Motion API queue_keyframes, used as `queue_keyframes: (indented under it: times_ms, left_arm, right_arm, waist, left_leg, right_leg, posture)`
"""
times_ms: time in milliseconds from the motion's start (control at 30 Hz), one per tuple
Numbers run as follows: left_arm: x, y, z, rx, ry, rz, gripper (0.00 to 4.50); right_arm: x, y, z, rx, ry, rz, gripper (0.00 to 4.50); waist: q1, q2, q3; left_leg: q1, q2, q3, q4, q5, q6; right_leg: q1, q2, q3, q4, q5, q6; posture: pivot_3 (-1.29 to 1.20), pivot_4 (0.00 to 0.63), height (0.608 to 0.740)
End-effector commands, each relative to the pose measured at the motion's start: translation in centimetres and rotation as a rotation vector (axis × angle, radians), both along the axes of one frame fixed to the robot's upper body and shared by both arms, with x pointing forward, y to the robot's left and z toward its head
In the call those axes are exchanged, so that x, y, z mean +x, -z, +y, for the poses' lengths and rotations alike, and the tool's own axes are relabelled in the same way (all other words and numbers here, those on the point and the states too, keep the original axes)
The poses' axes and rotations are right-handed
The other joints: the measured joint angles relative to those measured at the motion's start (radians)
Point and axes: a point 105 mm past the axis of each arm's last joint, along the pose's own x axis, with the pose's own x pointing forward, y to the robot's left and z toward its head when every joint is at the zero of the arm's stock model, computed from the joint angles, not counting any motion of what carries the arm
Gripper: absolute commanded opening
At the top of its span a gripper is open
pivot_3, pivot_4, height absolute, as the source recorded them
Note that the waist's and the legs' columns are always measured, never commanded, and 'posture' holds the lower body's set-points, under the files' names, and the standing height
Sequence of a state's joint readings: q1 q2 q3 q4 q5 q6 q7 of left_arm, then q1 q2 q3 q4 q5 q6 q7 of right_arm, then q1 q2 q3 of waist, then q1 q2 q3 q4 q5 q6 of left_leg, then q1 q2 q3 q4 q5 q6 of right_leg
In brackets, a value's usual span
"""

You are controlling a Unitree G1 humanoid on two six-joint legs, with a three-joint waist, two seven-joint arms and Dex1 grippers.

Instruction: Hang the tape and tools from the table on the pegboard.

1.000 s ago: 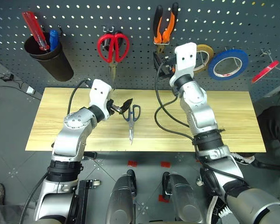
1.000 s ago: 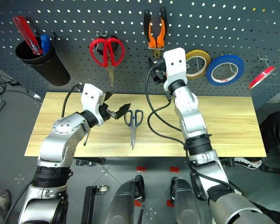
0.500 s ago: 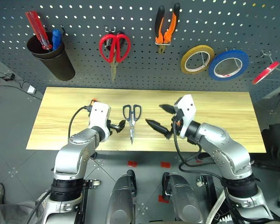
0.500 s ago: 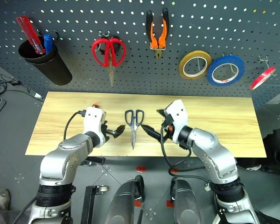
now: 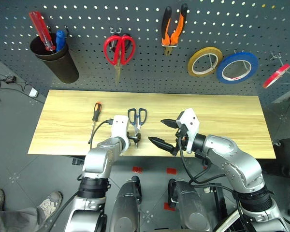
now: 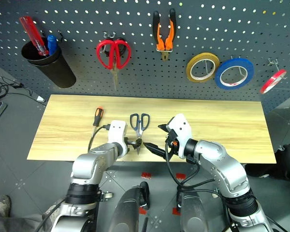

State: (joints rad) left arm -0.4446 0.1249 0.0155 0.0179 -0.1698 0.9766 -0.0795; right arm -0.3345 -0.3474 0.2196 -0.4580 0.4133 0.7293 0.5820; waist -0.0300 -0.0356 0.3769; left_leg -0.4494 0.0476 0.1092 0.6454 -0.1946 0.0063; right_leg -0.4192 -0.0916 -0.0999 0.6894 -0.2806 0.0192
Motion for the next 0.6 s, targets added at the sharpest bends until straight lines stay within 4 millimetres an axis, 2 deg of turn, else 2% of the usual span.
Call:
queue_keyframes:
  times_ms: [33,133,467,533,600]
  left_arm:
    - [0.4,0.5,-0.6,0.022,0.006,0.003,4.47]
    - [0.8,0.8,-1.0,0.050,0.026,0.004,3.91]
    - [0.5,1.7,-0.9,0.050,0.039,0.041,0.87]
    - [0.4,1.7,-0.9,0.048,0.041,0.038,0.58]
    - [0.7,0.2,-0.7,0.143,0.104,-0.082,0.55]
  right_arm:
    - [-0.7,-1.2,0.1,0.032,-0.019,-0.036,4.50]
    - [-0.3,-1.2,-0.2,0.032,0.003,-0.034,4.50]
    - [0.6,-1.9,-1.0,0.085,0.042,0.012,4.50]
    - [0.6,-1.9,-1.0,0.086,0.044,0.015,4.50]
    - [0.6,-2.0,-1.0,0.085,0.046,0.010,4.50]
  waist:
    - [-0.001,0.000,0.000]
    - [-0.002,0.000,-0.001]
    - [-0.002,-0.001,-0.005]
    - [-0.002,-0.002,-0.007]
    - [-0.003,-0.003,-0.010]
  left_leg:
    - [0.000,0.000,0.000,0.000,0.000,0.000]
    - [0.000,0.000,0.000,0.000,0.000,0.000]
    - [0.000,0.000,0.000,0.000,0.000,0.000]
    - [0.001,0.000,0.000,0.000,0.000,0.000]
    - [0.001,0.000,0.000,0.000,0.000,0.000]
  right_leg:
    - [0.000,0.000,0.000,0.000,0.000,0.000]
    - [0.000,0.000,0.000,0.001,0.000,0.000]
    - [0.000,0.000,0.000,0.001,0.000,0.000]
    - [0.000,0.000,0.000,0.001,0.000,0.000]
    - [0.000,0.000,0.000,0.001,0.000,0.000]
  posture:
    - [-0.12,0.340,0.740]
    - [-0.13,0.338,0.740]
    - [-0.13,0.333,0.740]
    - [-0.13,0.326,0.740]
    - [-0.13,0.325,0.740]
